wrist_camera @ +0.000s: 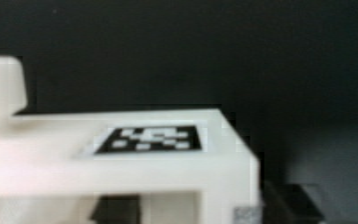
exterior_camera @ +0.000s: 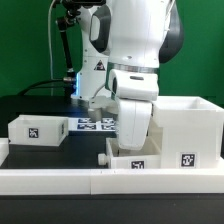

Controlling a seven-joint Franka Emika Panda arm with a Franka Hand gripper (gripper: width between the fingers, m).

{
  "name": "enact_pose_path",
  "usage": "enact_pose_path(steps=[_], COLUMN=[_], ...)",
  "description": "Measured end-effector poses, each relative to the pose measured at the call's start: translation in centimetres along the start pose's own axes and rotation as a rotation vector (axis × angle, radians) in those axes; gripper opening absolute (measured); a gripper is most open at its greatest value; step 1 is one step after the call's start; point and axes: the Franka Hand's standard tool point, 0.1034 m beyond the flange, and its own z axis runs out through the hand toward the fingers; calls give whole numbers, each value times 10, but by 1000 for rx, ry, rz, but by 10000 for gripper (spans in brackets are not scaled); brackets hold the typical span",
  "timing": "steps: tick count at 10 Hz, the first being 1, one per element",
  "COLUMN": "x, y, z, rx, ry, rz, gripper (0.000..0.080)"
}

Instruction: Assemble drawer

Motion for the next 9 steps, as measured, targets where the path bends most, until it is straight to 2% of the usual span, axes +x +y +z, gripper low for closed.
enact_pose_path(steps=[1, 2, 8, 9], x=[4, 5, 1, 0], y=[2, 3, 4, 4], z=[-2, -2, -2, -2], rx=[-5, -8, -6, -6], ry=[2, 2, -1, -1], rz=[-4, -6, 1, 1], gripper=[585, 630, 649, 537])
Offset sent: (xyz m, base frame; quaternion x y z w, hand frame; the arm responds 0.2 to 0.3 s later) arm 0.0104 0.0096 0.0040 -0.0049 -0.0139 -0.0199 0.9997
